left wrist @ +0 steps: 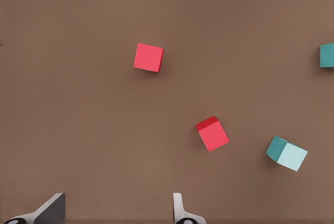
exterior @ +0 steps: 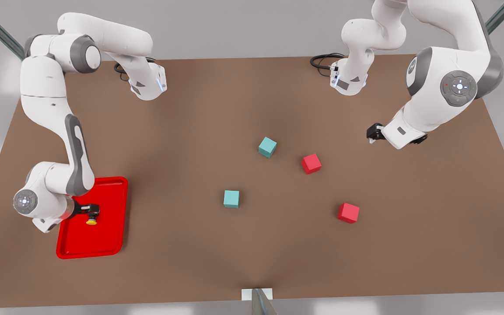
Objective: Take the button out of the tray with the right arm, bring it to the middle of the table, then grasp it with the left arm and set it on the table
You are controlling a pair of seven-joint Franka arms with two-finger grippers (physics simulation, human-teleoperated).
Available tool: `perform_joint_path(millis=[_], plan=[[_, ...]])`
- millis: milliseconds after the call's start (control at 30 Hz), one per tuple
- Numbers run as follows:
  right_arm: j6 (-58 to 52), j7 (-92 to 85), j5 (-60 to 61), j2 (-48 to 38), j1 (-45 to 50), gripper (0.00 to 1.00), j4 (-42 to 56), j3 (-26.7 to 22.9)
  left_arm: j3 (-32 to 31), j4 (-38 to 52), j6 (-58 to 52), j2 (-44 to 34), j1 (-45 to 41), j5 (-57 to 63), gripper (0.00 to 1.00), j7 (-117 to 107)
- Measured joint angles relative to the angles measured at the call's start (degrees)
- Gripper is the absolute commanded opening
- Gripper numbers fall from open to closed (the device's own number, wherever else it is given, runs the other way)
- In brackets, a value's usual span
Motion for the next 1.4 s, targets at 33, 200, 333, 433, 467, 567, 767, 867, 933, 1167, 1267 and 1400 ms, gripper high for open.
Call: perform_joint_path(millis=[33, 200, 333, 433, 467, 567, 767, 867, 933, 1167, 1267, 1400], plan=[[1.4, 0.2, -0.1, 0.1, -0.2, 1.00, -0.6, 0.0, 0.0, 0.0, 0.0, 0.0, 0.1, 0.0, 1.00, 0.0], [5.7, 0.9, -0.3, 0.1, -1.4, 1.00, -5.1, 0.2, 0.0, 0.0, 0.1, 0.3, 0.3, 0.0, 1.00, 0.2], [7.9, 1.4, -0.2, 0.9, -1.7, 1.00, -5.3, 0.3, 0.0, 0.0, 0.1, 0.4, 0.2, 0.0, 1.00, 0.2], [9.6, 1.6, -0.1, 2.0, -1.7, 1.00, -5.3, 0.3, 0.0, 0.0, 0.1, 0.3, 0.2, 0.0, 1.00, 0.3], [10.0, 1.7, 0.0, 2.1, -1.7, 1.00, -5.4, 0.3, 0.0, 0.0, 0.1, 0.4, 0.2, 0.0, 1.00, 0.3], [10.9, 2.0, -0.1, 2.5, -1.8, 1.00, -5.9, 0.3, 0.0, 0.0, 0.1, 0.4, 0.2, 0.0, 1.00, 0.3], [12.0, 2.4, 0.0, 4.1, -2.5, 0.79, -5.9, 0.3, 0.0, 0.0, 0.1, 0.4, 0.3, 0.0, 1.00, 0.4], [12.3, 2.2, 0.2, 4.2, -2.6, 0.63, -5.9, 0.4, 0.0, 0.0, 0.1, 0.5, 0.3, 0.0, 1.00, 0.4], [12.4, 2.3, 0.1, 4.1, -2.5, 0.61, -5.8, 0.4, 0.0, 0.0, 0.1, 0.6, 0.3, 0.0, 1.00, 0.4], [12.6, 2.5, 0.1, 3.9, -2.1, 0.57, -5.6, 0.5, 0.0, 0.0, 0.1, 0.9, 0.3, 0.0, 1.00, 0.4], [12.6, 2.5, 0.0, 4.0, -2.2, 0.57, -5.6, 0.5, 0.0, 0.0, 0.1, 0.9, 0.3, 0.0, 1.00, 0.4], [12.7, 2.5, 0.1, 4.3, -2.2, 0.57, -5.6, 0.5, 0.0, 0.0, 0.1, 1.0, 0.4, 0.0, 1.00, 0.4]])
